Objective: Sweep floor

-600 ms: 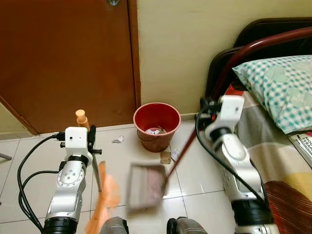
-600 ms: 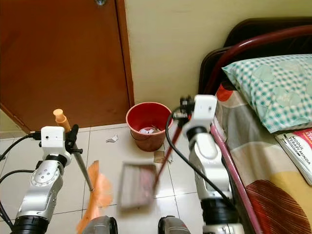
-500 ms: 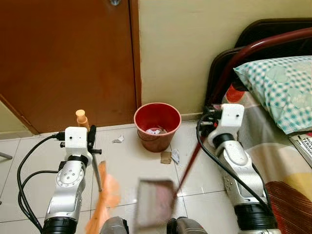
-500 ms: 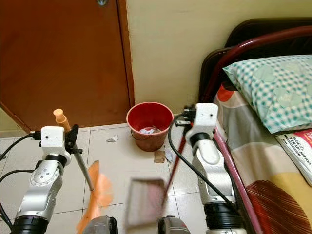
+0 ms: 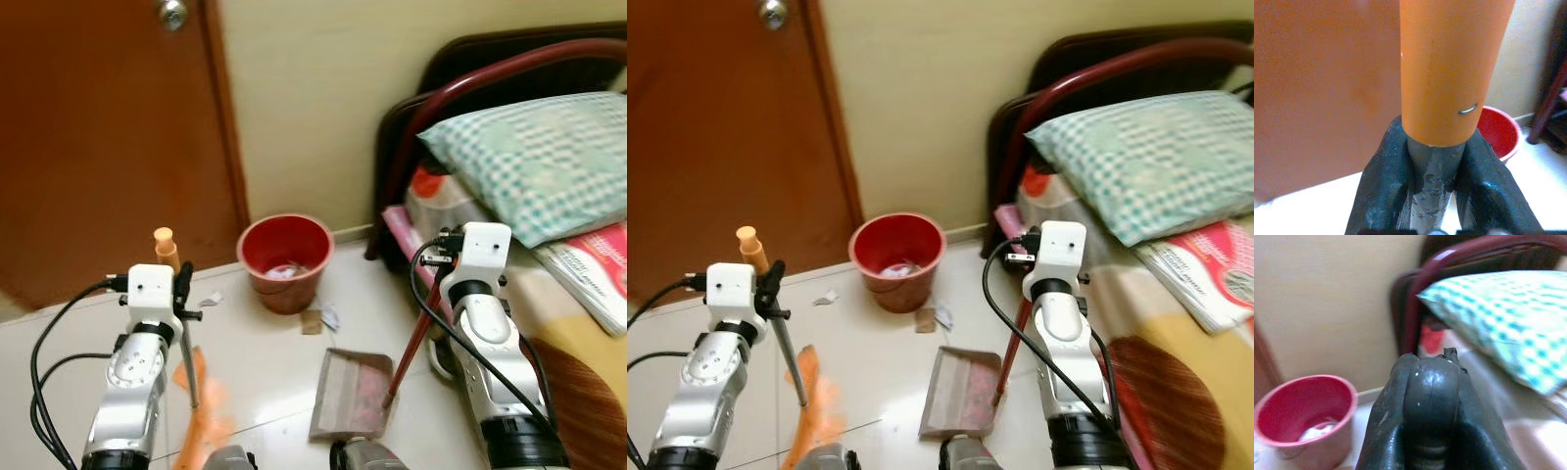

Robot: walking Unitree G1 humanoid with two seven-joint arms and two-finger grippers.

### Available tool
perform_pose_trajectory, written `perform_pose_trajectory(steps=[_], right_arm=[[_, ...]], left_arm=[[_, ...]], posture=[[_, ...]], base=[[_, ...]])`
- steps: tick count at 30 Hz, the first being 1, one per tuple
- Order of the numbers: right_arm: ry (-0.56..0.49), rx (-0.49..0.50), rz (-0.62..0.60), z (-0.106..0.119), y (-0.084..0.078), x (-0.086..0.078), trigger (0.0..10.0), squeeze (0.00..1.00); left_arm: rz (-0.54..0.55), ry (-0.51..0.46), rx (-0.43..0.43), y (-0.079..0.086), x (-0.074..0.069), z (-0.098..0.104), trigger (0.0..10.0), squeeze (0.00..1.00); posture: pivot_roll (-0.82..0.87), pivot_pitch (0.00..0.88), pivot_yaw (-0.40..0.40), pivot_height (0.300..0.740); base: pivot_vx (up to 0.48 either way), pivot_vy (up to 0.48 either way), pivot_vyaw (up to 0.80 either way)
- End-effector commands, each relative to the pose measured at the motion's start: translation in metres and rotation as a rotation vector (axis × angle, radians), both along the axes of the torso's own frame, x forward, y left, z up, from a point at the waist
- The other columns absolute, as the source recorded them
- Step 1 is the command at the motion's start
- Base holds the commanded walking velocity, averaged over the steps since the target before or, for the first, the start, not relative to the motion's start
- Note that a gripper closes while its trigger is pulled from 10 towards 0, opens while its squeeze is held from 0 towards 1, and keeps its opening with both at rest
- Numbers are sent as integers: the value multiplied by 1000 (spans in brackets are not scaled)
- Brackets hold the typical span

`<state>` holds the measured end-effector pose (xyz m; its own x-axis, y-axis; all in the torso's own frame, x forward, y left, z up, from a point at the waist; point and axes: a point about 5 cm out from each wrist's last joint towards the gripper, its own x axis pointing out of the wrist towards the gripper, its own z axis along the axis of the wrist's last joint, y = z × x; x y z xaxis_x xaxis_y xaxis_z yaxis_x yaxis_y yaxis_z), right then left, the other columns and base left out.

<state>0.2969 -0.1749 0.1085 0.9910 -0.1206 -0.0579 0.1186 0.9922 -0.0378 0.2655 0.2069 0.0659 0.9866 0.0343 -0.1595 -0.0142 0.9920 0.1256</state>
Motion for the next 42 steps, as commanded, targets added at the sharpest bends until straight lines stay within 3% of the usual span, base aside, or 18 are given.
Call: perform_pose_trajectory(steps=[1,19,28,34,35,42], right_arm=[[-12,-14,-24,3,-5,0,10000,0],[-22,-42,-4,6,3,9,10000,0],[-45,-73,25,14,8,16,10000,0],[-62,-90,58,16,17,20,10000,0],[-80,-132,79,19,24,24,10000,0],[-130,-184,123,31,36,39,10000,0]], left_arm=[[-38,-22,-29,-8,2,5,10000,0],[-28,-28,-28,-8,4,11,10000,0],[27,-19,9,-4,0,11,10000,0],[57,-12,18,1,-1,10,10000,0],[64,-11,26,2,-2,11,10000,0],[70,-7,36,2,-6,12,10000,0]], posture=[[14,91,-15,740],[9,118,-17,740],[7,134,-17,740],[14,137,-21,740],[24,140,-20,740],[50,156,-23,740]], base=[[334,0,-481],[333,0,-27],[0,0,0],[0,0,0],[0,0,0],[0,0,0]])
